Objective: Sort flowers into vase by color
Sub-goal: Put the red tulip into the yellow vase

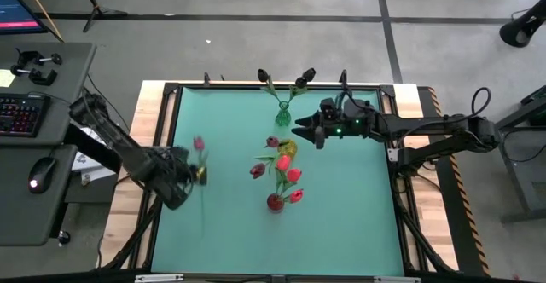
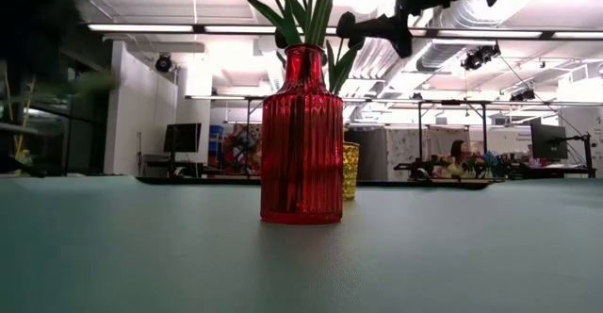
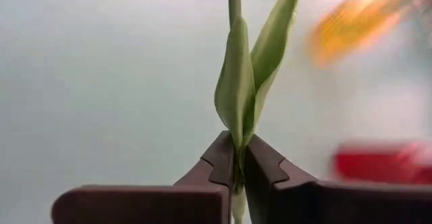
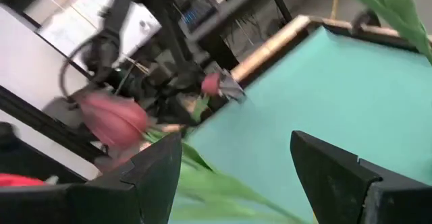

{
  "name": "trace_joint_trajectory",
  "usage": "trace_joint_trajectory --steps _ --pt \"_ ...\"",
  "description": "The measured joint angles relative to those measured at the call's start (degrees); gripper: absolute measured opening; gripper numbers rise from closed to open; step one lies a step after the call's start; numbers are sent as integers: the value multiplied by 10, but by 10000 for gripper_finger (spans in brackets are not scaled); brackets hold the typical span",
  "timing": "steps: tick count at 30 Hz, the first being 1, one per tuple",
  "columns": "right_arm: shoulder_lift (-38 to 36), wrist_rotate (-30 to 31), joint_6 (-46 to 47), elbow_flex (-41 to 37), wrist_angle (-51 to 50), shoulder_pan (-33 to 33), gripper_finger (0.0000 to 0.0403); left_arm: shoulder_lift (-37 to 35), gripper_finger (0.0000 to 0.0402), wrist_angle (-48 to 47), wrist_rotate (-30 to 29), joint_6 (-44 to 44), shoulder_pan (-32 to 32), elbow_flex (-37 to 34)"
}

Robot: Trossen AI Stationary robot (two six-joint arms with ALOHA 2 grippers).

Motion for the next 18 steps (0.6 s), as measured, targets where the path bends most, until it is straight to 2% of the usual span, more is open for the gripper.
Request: trace_joint_trajectory --steps 3,5,7,10,13,15,16,18 --pt "0 0 0 0 49 0 265 -48 3 -5 -195 112 43 17" --pt "0 0 -1 0 86 0 265 -75 2 3 -298 199 85 17" --pt "0 0 -1 0 128 0 265 -95 2 27 -372 276 130 17" --pt "0 14 2 0 186 0 265 -117 1 96 -437 388 194 16" --pt "0 35 28 0 234 0 265 -122 1 220 -435 516 245 16" --pt "0 50 26 0 254 0 265 -117 1 346 -401 639 271 15" --pt "0 52 23 0 263 0 265 -111 1 428 -368 720 285 12" --pt "0 59 21 0 279 0 265 -94 0 610 -245 915 317 5"
